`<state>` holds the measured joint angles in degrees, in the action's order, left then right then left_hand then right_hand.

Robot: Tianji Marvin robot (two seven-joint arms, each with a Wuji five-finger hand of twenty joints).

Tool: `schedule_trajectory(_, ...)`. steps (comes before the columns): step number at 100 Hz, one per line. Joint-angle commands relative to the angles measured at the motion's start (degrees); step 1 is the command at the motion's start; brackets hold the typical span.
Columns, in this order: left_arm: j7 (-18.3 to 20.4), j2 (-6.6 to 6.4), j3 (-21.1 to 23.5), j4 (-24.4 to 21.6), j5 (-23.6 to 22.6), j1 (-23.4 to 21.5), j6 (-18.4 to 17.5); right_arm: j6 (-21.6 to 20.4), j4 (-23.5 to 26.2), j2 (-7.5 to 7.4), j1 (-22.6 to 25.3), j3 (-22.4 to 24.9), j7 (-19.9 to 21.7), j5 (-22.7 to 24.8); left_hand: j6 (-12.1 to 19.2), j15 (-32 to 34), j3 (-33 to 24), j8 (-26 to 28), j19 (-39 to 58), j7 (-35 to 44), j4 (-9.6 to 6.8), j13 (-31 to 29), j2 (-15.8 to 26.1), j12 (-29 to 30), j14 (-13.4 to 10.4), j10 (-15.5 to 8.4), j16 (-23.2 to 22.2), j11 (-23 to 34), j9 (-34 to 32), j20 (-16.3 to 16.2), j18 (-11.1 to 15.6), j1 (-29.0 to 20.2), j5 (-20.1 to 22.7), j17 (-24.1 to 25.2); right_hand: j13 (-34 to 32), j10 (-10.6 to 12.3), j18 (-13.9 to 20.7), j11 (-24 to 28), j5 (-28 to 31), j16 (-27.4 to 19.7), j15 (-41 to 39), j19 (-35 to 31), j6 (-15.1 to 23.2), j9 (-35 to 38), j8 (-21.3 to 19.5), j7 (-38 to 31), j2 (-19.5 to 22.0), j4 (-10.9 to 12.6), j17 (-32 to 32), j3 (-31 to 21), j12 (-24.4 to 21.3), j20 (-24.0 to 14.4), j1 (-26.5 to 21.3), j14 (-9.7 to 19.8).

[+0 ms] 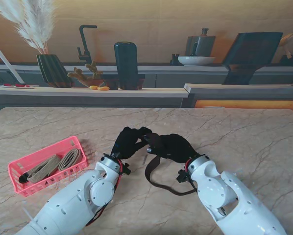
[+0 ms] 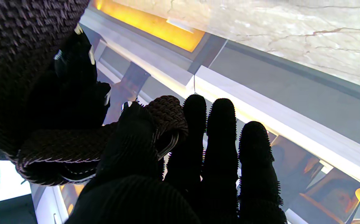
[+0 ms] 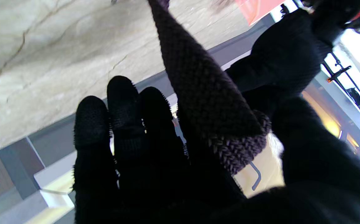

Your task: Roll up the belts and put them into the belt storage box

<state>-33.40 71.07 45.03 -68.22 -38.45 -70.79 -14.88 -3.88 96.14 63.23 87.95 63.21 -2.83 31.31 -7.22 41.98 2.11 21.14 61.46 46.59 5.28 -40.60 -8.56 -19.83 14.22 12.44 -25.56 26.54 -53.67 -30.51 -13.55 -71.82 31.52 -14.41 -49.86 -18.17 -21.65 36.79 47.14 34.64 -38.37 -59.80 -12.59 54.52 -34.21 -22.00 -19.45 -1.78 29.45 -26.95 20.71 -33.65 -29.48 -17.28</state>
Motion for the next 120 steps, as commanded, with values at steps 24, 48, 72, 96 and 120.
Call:
schedule_trajectory(24, 0.38, 0.03, -0.03, -1.18, -0.37, -0.71, 0.09, -0.39, -1.29, 1.19, -1.21, -0.85, -0.91, 1.43, -1.85, 1.19, -3.83, 0.05, 1.53, 6.08, 0.2, -0.37, 1.82, -0.15, 1.01, -1.14, -0.21, 2.19, -2.19, -1.11, -1.54, -2.15, 4.88, 0.0, -2.57, -0.36, -0.74, 1.76, -0.32, -0.39, -1.42, -4.15, 3.64, 1.96, 5.58, -5.37, 6.89, 7.26, 0.7, -4.3, -1.21, 3.83, -4.27, -0.04)
schedule_trajectory(48, 2.17, 0.32, 1.11, -3.03, 2.66, -2.21, 1.13, -1.76, 0.0, 0.9, 0.84, 1.46, -2.94, 5.88, -1.57, 1.94, -3.66, 0.22, 2.29, 6.32, 0.49, -1.71, 1.76, -0.23, 1.03, -1.53, -0.51, 2.66, -3.52, -1.46, -2.26, -2.15, 5.56, -0.97, 0.63, -1.44, -1.08, 0.57, -2.59, -0.37, 0.05, -2.44, 1.66, -1.75, 2.11, 0.65, 3.51, 0.87, -1.7, 0.62, -0.89, 3.82, 8.22, -0.7)
schedule_trajectory(72, 4.62, 1.68, 3.03, -5.8, 11.35, -4.75, 2.4, -2.96, 1.57, 0.55, 2.59, 4.13, -1.79, 6.03, -0.43, 1.72, -2.05, 0.3, 2.56, 6.9, 0.47, -3.11, 2.31, 0.04, 0.29, -2.54, -0.7, 2.44, -4.7, -1.45, -2.2, -2.15, 6.13, -2.49, 3.49, -0.91, 0.54, -0.76, -5.24, -0.57, 1.57, -0.69, 3.29, -4.08, 1.77, 2.51, 3.94, 0.22, -4.32, 0.19, -1.1, 3.83, 11.53, -0.03)
schedule_trajectory(96, 9.57, 2.77, 4.72, -9.37, 24.15, -7.31, 3.65, -8.0, 0.52, 0.76, 2.56, 6.47, -3.01, 4.76, 3.33, -0.04, -0.75, 1.52, 0.89, 6.81, -0.08, -1.95, 3.86, 0.09, -0.89, -4.18, -1.08, 2.19, -3.58, -0.69, -2.03, -2.15, 4.82, -1.1, 7.96, 2.59, 3.68, -6.06, -11.59, 0.12, 5.16, 5.05, 9.96, -9.05, -0.22, 2.11, 6.42, -0.09, -8.51, 1.25, -0.56, 1.03, 9.51, 3.21)
schedule_trajectory(120, 13.99, 2.77, 5.81, -12.17, 32.89, -8.99, 4.39, -11.03, -1.03, 1.2, 1.97, 8.95, -4.83, 3.34, 4.98, -1.34, -0.18, 3.55, 0.42, 5.9, -0.48, -2.36, 3.84, 0.07, -0.88, -4.64, -2.13, 2.31, -4.04, -0.49, -3.01, -2.15, 5.32, -1.05, 9.31, 4.69, 5.49, -9.98, -17.0, 1.22, 6.59, 9.49, 17.71, -12.84, 0.28, -0.91, 5.2, -0.38, -10.03, 3.3, -0.11, -2.54, 7.9, 5.62)
